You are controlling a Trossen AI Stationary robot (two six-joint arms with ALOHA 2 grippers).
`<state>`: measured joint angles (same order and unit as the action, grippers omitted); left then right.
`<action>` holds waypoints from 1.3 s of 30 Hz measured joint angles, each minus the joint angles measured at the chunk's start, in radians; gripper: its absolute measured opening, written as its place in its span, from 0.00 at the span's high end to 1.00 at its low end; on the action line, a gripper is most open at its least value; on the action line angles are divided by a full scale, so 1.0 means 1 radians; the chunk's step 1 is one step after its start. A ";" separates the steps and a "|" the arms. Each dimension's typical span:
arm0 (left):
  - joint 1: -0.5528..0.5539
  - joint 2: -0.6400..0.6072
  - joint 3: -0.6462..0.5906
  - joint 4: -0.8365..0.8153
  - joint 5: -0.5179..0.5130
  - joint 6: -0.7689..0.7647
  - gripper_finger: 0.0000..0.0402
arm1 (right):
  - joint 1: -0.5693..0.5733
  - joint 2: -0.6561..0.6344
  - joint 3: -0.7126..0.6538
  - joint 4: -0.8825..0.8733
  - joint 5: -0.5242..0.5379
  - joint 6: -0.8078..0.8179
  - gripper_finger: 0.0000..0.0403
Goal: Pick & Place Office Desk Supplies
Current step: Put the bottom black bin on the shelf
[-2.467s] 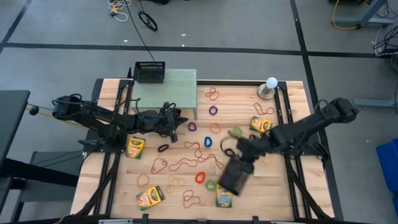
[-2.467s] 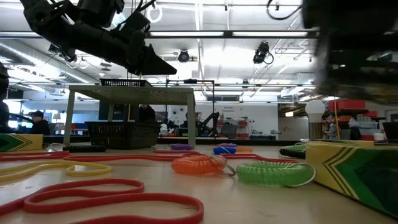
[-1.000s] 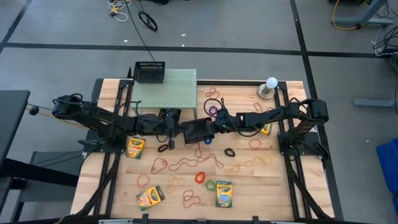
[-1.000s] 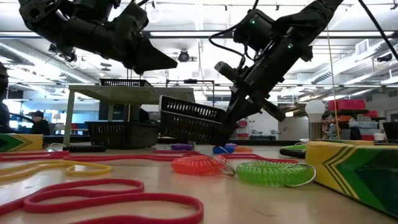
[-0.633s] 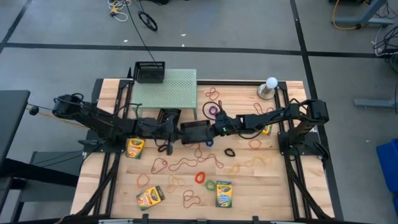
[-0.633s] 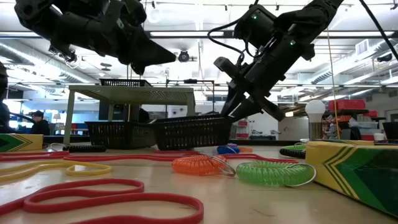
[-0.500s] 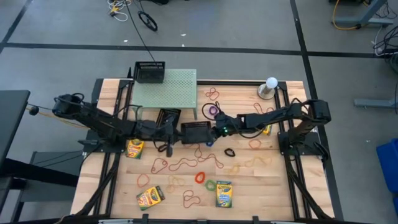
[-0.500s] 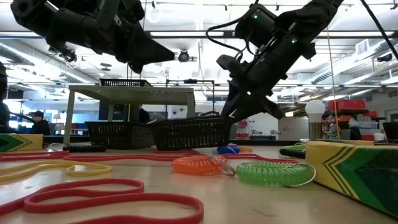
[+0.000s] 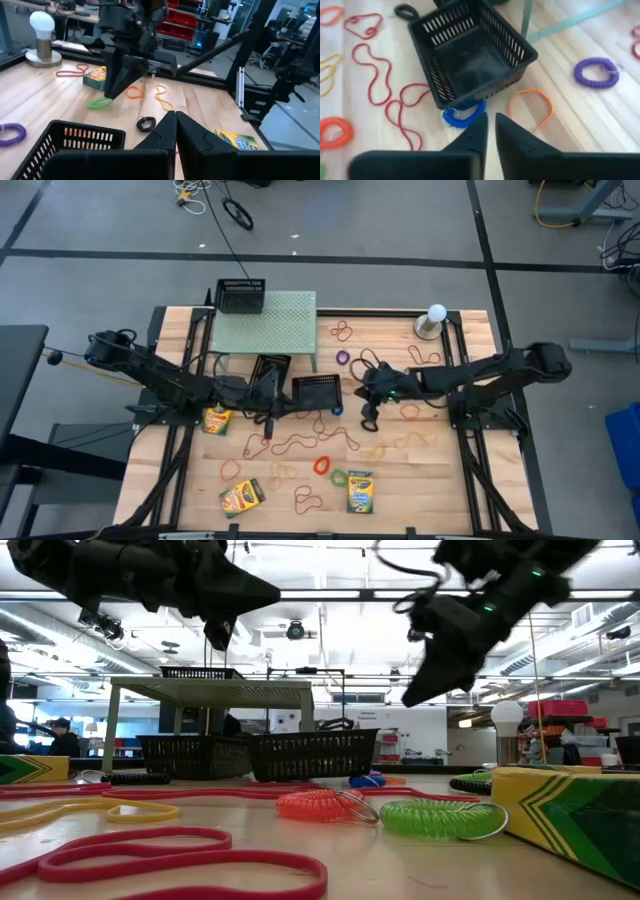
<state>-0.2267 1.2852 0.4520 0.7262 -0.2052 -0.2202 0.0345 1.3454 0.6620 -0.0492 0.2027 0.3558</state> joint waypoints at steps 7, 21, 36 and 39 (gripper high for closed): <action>0.002 0.078 0.070 0.001 -0.011 0.040 0.98 | -0.015 -0.085 -0.216 0.429 0.057 -0.181 0.96; -0.001 0.280 0.464 -0.667 -0.075 -0.001 0.92 | -0.112 -0.085 -0.332 0.696 0.021 -0.325 0.97; 0.016 0.615 0.847 -1.205 -0.221 0.049 0.59 | -0.112 -0.085 -0.329 0.666 0.017 -0.372 0.97; 0.033 0.633 0.848 -1.223 -0.251 0.045 0.61 | -0.112 -0.085 -0.329 0.665 0.018 -0.372 0.97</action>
<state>-0.1937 1.9181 1.2995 -0.4966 -0.4563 -0.1755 -0.0780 1.2606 0.3332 0.6160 0.2203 -0.0162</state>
